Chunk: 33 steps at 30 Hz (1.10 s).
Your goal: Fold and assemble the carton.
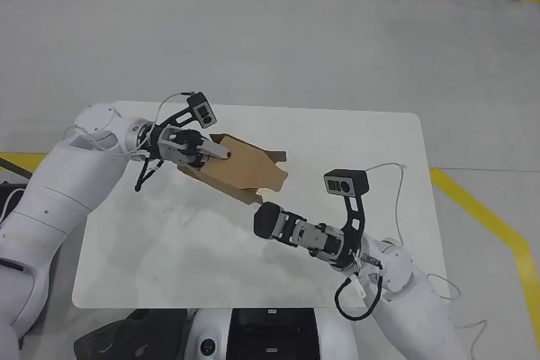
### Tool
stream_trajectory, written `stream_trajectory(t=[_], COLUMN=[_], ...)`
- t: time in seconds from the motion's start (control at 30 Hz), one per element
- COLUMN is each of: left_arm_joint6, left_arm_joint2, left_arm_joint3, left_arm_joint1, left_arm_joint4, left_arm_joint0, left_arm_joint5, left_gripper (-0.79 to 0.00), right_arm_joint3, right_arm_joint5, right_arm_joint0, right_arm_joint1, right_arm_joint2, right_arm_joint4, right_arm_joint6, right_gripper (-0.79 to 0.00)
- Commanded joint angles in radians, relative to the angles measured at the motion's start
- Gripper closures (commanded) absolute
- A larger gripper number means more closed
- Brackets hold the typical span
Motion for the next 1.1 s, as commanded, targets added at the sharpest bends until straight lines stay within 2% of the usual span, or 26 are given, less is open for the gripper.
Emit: stream_trajectory(t=[0.0, 0.77, 1.07], left_arm_joint6=[0.0, 0.0, 0.0], left_arm_joint2=[0.002, 0.028, 0.019], left_arm_joint3=[-0.009, -0.071, -0.05], left_arm_joint1=[-0.001, 0.005, 0.013], left_arm_joint4=[0.004, 0.012, -0.018], left_arm_joint0=[0.002, 0.01, 0.004], left_arm_joint5=[0.004, 0.048, 0.049], left_gripper=[0.0, 0.0, 0.0], right_arm_joint3=[0.002, 0.053, 0.034], right_arm_joint5=[0.002, 0.034, -0.005], right_arm_joint0=[0.002, 0.073, 0.02], right_arm_joint1=[0.0, -0.009, 0.006], right_arm_joint2=[-0.001, -0.042, 0.044], right_arm_joint4=[0.004, 0.015, 0.042], right_arm_joint6=[0.0, -0.023, -0.021], right_gripper=[-0.785, -0.785, -0.785])
